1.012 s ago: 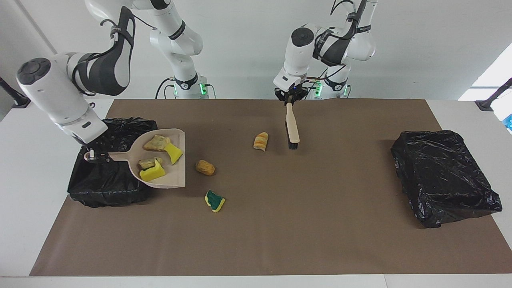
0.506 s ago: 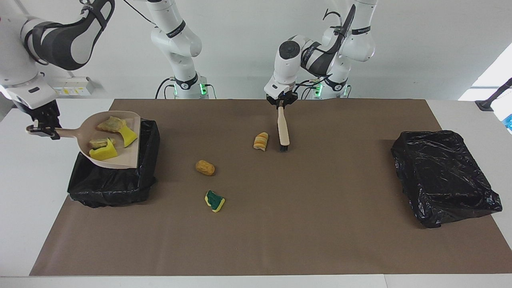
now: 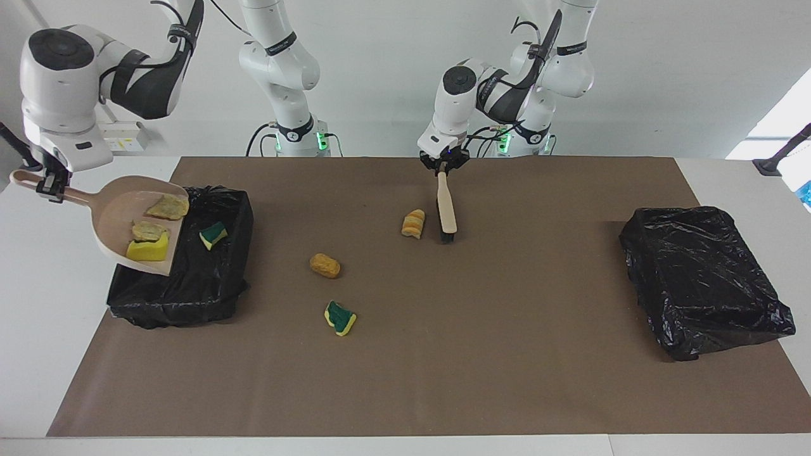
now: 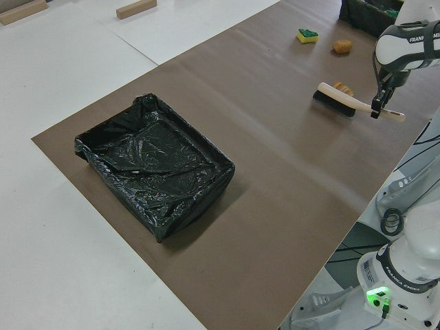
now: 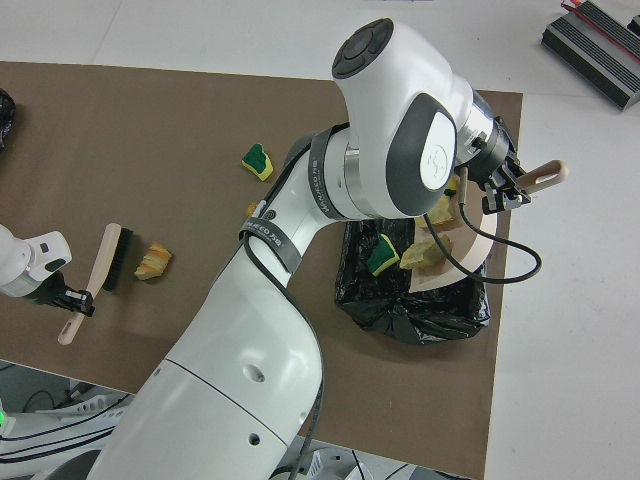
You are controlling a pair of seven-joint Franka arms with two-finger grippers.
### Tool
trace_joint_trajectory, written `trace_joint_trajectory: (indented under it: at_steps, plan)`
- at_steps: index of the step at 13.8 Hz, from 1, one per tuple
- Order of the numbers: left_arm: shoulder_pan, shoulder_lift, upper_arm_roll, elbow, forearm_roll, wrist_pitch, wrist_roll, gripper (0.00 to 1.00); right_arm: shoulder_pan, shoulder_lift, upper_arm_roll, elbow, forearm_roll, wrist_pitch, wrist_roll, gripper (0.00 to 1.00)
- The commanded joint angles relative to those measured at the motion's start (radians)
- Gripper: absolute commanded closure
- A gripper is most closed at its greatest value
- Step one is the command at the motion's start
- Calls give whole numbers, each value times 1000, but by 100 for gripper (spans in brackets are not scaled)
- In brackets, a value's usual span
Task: Sweep and dump trash in bin
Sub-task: 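Tip the dustpan over the bin with the right gripper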
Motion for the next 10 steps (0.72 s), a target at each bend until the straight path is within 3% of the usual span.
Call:
trace_joint_trajectory:
  at_steps: [1, 5, 6, 7, 8, 9, 10]
  plan:
    - [-23, 2, 15, -16, -18, 34, -13, 100, -4, -54, 1, -49, -82, 12, 35, 100]
    - [-21, 16, 15, -16, -18, 37, -10, 100, -6, -54, 0, -9, -115, -8, 12, 100]
    - [-21, 19, 15, -13, -18, 36, -7, 90, -4, -57, 6, -2, -160, -8, 14, 100]
    - [-20, 21, 16, -9, -18, 31, 2, 73, -4, -53, 12, 21, -179, -7, 15, 100]
    - [-17, 24, 18, -4, -18, 30, 13, 38, 8, -39, 14, 47, -170, -10, 18, 100]
    - [-15, 30, 18, -1, -16, 23, 36, 10, 15, -30, 14, 61, -159, -16, 17, 100]
    - [-11, 30, 19, 7, -18, 17, 56, 2, 15, -31, 12, 71, -109, -42, 25, 100]
